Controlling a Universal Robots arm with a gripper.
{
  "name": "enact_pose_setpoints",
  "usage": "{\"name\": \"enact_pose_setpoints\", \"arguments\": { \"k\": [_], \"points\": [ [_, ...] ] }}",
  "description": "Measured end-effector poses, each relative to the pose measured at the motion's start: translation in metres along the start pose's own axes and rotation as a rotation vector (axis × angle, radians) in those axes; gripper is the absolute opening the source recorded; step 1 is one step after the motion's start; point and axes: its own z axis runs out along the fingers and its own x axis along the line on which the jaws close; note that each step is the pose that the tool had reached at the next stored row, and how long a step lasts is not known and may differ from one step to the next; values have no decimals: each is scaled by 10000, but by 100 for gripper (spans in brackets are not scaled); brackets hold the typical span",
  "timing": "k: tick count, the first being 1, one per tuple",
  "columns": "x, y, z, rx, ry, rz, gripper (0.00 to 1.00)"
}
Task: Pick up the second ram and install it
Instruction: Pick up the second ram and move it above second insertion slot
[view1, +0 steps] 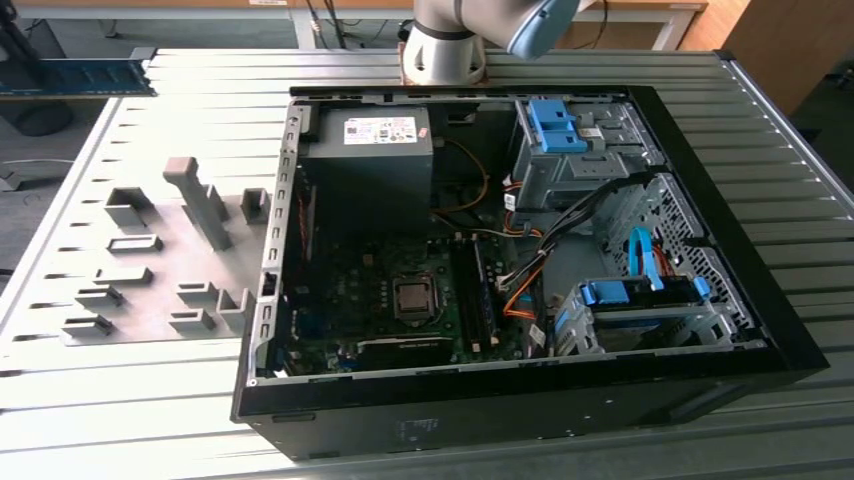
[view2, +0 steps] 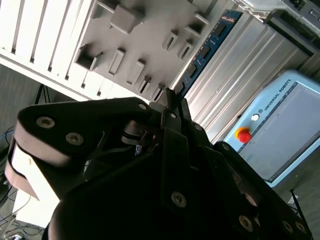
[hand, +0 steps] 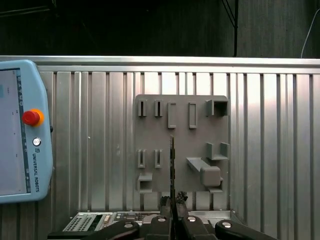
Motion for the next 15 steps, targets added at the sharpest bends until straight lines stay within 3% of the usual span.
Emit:
{"name": "enact_pose_setpoints", "arguments": {
  "k": [4,15],
  "points": [
    [-1,-92,3,-1,1,1,14],
    [-3,-233,7,-1,1,0,14]
  ]
}}
